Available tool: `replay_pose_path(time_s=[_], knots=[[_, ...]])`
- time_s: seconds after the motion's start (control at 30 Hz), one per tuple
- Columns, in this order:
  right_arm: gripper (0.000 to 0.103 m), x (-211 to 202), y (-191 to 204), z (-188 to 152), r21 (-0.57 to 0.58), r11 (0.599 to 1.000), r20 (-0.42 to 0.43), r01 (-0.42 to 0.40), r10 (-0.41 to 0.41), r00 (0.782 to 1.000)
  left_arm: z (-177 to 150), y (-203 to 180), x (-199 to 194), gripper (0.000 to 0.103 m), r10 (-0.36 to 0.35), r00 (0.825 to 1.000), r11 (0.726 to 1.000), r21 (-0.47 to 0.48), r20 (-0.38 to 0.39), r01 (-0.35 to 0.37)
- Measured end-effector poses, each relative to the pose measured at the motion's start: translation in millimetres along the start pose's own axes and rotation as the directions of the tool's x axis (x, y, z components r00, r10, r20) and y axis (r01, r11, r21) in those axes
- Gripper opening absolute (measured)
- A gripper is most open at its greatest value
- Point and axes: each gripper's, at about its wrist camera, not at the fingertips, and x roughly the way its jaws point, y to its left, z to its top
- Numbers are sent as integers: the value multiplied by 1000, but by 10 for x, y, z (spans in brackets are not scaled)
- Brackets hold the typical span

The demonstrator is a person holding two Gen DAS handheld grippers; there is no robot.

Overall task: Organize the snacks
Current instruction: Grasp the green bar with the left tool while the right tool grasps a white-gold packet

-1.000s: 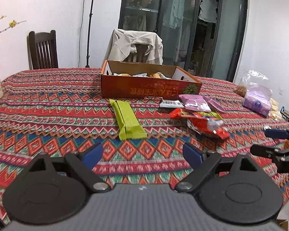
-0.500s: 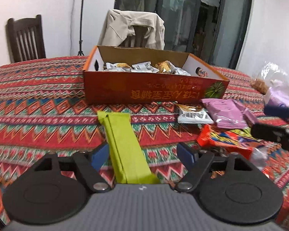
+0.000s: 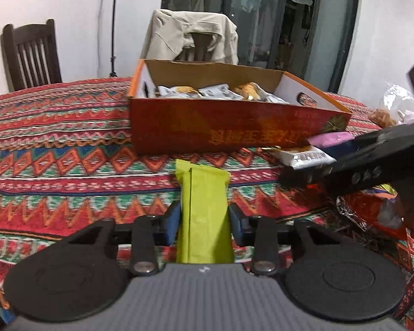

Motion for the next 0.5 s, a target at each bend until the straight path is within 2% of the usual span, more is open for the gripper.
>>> replay_pose_path(time_s=[0.07,0.1,0.17,0.3,0.5], knots=[[82,157,16,44,-20,999,-79,-25,23,997,10,60,-35,36,15,1000,1000,-11,7,-15],[82,209,37,69,-44,999,-101,-15,10,995,26,91,-46,36,16,1000,1000,-18,9,-16],[83,250,65,133,-70,998,-126,-5,-4,992,43,144,-71,36,18,1000,999,-39,15,-18],[83,363,1,259,-51,998,-189,-31,21,982,56,171,-114,36,15,999,998,-56,28,-13],[90,472,-99,363,60,997,-194,-52,63,979,58,143,-190,30,16,998,999,-44,59,-14]])
